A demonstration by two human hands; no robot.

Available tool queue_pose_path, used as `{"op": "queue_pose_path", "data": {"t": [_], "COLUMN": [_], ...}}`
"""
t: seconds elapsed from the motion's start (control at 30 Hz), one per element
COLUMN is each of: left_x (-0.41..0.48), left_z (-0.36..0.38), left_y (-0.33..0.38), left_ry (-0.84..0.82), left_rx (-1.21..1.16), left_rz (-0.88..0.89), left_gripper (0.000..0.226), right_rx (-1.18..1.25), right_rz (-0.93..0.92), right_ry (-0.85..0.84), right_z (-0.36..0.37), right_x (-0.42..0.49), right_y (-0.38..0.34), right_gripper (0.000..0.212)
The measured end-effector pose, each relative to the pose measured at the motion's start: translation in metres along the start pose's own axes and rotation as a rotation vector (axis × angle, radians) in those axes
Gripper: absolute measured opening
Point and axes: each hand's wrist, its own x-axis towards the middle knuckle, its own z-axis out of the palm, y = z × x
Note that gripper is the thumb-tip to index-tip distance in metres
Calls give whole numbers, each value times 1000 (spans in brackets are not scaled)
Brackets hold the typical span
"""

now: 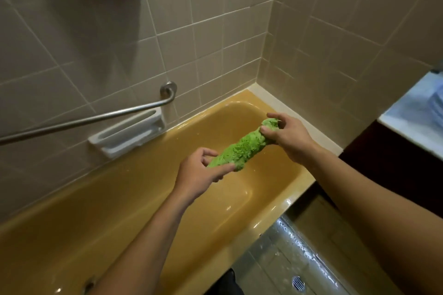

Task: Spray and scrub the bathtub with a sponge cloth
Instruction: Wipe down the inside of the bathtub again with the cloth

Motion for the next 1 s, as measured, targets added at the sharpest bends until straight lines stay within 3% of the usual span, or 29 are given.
{"op": "queue_pose_path", "data": {"t": [0.07,0.13,0.2,0.33,0.47,0.57,0.7,0.87,1.0], "left_x": [20,37,54,90,109,128,162,195,215], "left_z": [-5,-9,-6,35,74,109,138,155,180], "left_y": [11,21,19,4,3,-6,-34,-99,-178], "left_ry": [-207,-384,-346,-105,103,245,389,370,254], "left_rx": [-366,-754,-927,-577,-242,-169,-339,-815,-962], "left_rz": [-193,-515,-692,-461,-354,-453,-588,-957,-1167], "left_gripper": [49,40,48,57,89,66,16,14,22], "right_rx": [44,98,108,-29,-54,-90,-246,-388,-421], "right_rz": [-48,-64,-68,-64,-10,51,49,135,345], "right_ry": [-68,-154,-211,-187,-272,-380,-494,-779,-750], "right_z": [-13,-23,-28,-30,-31,-32,-32,-28,-13], "right_x": [18,34,51,100,158,200,255,303,323], "right_y": [-8,-16,-18,-6,11,31,71,132,203], "right_gripper": [60,63,62,57,49,32,40,63,56]}}
